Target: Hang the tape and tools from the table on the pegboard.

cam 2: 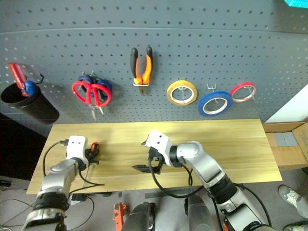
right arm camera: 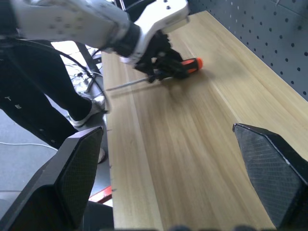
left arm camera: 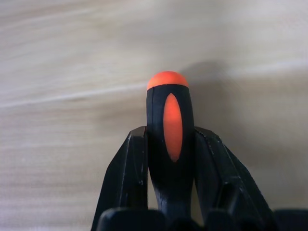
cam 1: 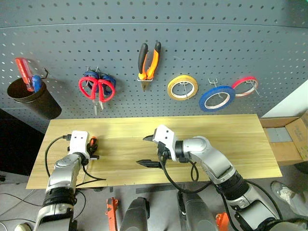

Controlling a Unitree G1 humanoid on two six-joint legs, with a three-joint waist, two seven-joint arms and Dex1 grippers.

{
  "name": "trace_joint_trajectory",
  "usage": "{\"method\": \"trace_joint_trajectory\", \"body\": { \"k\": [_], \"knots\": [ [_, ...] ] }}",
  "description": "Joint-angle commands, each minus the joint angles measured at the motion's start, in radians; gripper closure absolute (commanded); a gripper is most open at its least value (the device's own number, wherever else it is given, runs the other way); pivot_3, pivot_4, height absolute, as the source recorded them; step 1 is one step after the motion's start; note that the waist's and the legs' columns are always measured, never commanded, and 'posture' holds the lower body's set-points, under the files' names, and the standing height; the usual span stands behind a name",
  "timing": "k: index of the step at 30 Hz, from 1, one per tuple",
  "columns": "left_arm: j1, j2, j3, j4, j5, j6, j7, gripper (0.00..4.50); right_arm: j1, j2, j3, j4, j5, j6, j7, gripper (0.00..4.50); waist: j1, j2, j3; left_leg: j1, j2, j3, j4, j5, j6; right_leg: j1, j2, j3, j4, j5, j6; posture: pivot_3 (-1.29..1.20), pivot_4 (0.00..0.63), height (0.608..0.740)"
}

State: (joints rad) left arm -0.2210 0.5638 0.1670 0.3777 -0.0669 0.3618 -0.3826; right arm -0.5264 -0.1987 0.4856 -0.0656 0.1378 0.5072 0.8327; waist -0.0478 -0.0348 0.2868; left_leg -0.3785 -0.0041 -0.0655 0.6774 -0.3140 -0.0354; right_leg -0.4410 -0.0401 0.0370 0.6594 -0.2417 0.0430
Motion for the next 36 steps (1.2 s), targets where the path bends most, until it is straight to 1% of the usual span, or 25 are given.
{"method": "trace_joint_trajectory", "body": {
  "k": [1,4,6,8,11,13,15,18,21,25,29,32,36],
  "knots": [
    [0.06,0.071,-0.014,-0.232,0.033,-0.019,-0.041,3.56,-0.011,0.001,-0.04,0.001,0.027,-0.053,0.023,0.0,0.012,-0.004,-0.007,-0.006,0.0,-0.001,0.001,0.002,-0.003,-0.005,0.0,0.0,0.001,0.0,0.0,0.08,0.185,0.74],
    [0.133,0.114,0.039,-0.451,0.025,-0.02,-0.049,3.56,-0.011,0.01,-0.08,0.015,0.044,-0.08,0.024,0.0,0.024,-0.008,-0.021,-0.019,-0.001,-0.002,0.002,0.004,-0.007,-0.017,0.0,-0.001,0.003,0.001,-0.001,0.1,0.152,0.74],
    [0.168,0.142,0.063,-0.562,0.021,-0.051,-0.068,3.56,-0.016,0.024,-0.102,0.026,0.052,-0.099,0.018,0.0,0.033,-0.008,-0.036,-0.021,-0.001,-0.004,0.002,0.004,-0.007,-0.018,-0.001,-0.002,0.001,0.001,-0.001,0.12,0.129,0.74],
    [0.164,0.186,0.076,-0.605,0.045,-0.101,-0.081,3.56,-0.026,0.04,-0.117,0.038,0.064,-0.113,0.018,0.0,0.041,-0.008,-0.053,-0.021,-0.001,-0.004,0.001,0.004,-0.007,-0.017,-0.001,-0.003,0.0,0.001,-0.001,0.13,0.113,0.74],
    [0.089,0.254,0.11,-0.597,0.065,-0.159,-0.079,3.56,-0.048,0.069,-0.142,0.05,0.089,-0.122,0.019,0.0,0.051,-0.007,-0.077,-0.02,-0.002,-0.003,0.001,0.004,-0.007,-0.016,0.0,-0.005,0.0,0.001,-0.001,0.14,0.09,0.74],
    [-0.004,0.306,0.134,-0.554,0.08,-0.208,-0.068,3.56,-0.066,0.092,-0.164,0.054,0.11,-0.125,0.016,0.0,0.058,-0.01,-0.084,-0.02,-0.003,-0.003,0.001,0.005,-0.009,-0.015,0.002,-0.006,0.001,0.001,-0.002,0.15,0.082,0.74],
    [-0.092,0.337,0.143,-0.5,0.091,-0.246,-0.051,3.56,-0.079,0.108,-0.178,0.059,0.124,-0.128,0.013,0.0,0.067,-0.011,-0.092,-0.019,-0.004,-0.003,0.001,0.006,-0.01,-0.014,0.006,-0.007,0.002,0.003,-0.004,0.15,0.078,0.74],
    [-0.217,0.356,0.142,-0.414,0.103,-0.288,-0.022,3.56,-0.089,0.125,-0.189,0.057,0.143,-0.129,0.015,0.0,0.072,-0.011,-0.106,-0.018,-0.003,-0.001,0.001,0.008,-0.012,-0.014,0.01,-0.008,0.003,0.004,-0.005,0.15,0.073,0.74],
    [-0.331,0.353,0.13,-0.322,0.107,-0.32,0.004,3.56,-0.095,0.133,-0.194,0.044,0.171,-0.119,0.028,0.0,0.072,-0.012,-0.118,-0.017,-0.003,0.001,0.002,0.008,-0.012,-0.013,0.012,-0.008,0.004,0.004,-0.005,0.14,0.072,0.74],
    [-0.508,0.317,0.116,-0.122,0.092,-0.377,0.046,3.56,-0.107,0.136,-0.197,0.024,0.216,-0.082,0.053,0.0,0.072,-0.014,-0.124,-0.015,-0.002,0.003,0.002,0.008,-0.012,-0.013,0.013,-0.006,0.006,0.005,-0.005,0.13,0.069,0.74],
    [-0.674,0.252,0.134,0.084,0.034,-0.396,0.066,3.56,-0.134,0.166,-0.206,0.034,0.236,-0.06,0.03,0.0,0.07,-0.016,-0.133,-0.013,-0.002,0.003,0.003,0.009,-0.012,-0.011,0.014,-0.005,0.008,0.005,-0.006,0.13,0.069,0.74],
    [-0.746,0.218,0.125,0.173,0.019,-0.446,0.065,3.56,-0.155,0.204,-0.229,0.043,0.259,-0.05,0.002,0.0,0.067,-0.017,-0.138,-0.012,-0.002,0.003,0.003,0.009,-0.012,-0.011,0.014,-0.005,0.009,0.005,-0.006,0.13,0.065,0.74],
    [-0.796,0.192,0.105,0.24,0.023,-0.505,0.065,3.56,-0.184,0.256,-0.274,0.04,0.308,-0.031,-0.043,0.0,0.062,-0.018,-0.139,-0.01,-0.002,0.005,0.004,0.009,-0.013,-0.012,0.014,-0.002,0.016,0.005,-0.006,0.12,0.066,0.74]
  ]
}}
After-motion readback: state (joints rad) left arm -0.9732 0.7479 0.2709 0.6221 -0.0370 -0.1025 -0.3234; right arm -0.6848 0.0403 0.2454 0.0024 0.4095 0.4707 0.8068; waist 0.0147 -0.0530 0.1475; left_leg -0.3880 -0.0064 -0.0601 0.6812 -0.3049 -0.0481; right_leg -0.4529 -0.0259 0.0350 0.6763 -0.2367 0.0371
